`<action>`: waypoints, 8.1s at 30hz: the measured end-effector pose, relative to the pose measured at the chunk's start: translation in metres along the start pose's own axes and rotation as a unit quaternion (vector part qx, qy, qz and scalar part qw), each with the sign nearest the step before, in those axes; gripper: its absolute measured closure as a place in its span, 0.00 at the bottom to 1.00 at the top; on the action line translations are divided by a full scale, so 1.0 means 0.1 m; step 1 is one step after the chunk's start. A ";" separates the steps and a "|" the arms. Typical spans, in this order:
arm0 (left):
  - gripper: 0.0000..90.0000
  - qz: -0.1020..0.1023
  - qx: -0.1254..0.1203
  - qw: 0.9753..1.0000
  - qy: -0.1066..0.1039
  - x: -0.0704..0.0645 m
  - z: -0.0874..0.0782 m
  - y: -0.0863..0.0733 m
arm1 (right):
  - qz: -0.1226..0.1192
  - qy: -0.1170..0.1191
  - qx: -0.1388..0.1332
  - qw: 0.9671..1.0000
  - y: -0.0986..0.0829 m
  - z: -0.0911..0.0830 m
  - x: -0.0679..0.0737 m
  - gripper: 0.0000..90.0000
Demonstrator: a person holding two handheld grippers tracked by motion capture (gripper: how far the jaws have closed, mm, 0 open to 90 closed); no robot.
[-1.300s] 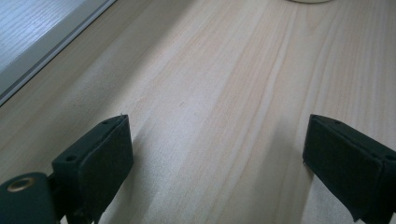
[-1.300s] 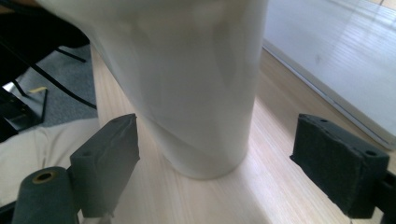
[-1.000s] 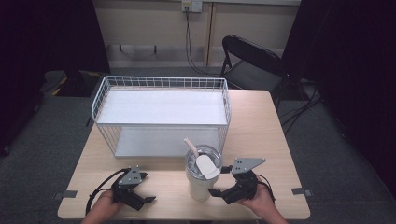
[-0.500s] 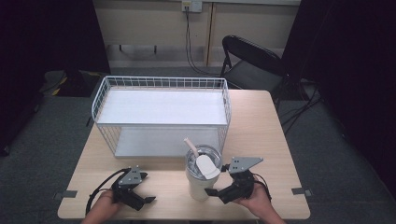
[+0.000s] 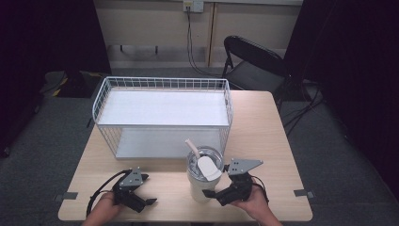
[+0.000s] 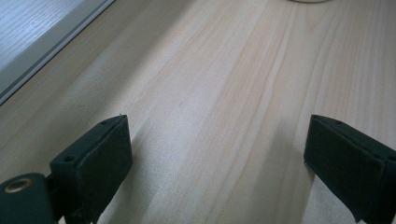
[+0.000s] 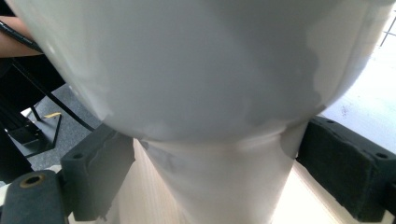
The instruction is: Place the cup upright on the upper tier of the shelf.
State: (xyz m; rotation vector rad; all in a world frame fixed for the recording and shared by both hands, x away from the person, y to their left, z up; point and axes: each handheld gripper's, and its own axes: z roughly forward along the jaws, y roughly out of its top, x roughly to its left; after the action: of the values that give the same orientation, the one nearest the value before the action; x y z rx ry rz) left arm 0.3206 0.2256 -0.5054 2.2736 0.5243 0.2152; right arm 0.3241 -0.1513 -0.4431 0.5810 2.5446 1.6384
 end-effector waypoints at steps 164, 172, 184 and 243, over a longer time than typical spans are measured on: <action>0.07 -0.002 -0.002 1.000 -0.003 -0.01 0.01 0.00 | -0.018 -0.017 -0.114 0.993 2.09 -0.80 -0.15 0.11; 0.07 -0.002 -0.002 1.000 -0.004 -0.01 0.01 0.00 | -0.015 -0.034 -0.113 0.993 2.23 -0.73 -0.23 0.11; 0.07 -0.001 0.000 1.000 -0.004 -0.01 0.00 0.00 | -0.014 -0.059 -0.112 0.992 2.40 -0.58 -0.39 0.11; 0.06 0.002 0.003 1.000 -0.002 0.00 0.00 0.00 | -0.006 -0.158 -0.084 0.984 2.41 0.12 -0.92 0.11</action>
State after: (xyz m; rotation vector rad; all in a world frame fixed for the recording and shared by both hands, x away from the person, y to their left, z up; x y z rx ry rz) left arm 0.3203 0.2253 -0.5052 2.2805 0.5191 0.2111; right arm 0.4802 -0.0842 -0.2479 0.7405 2.1595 1.5895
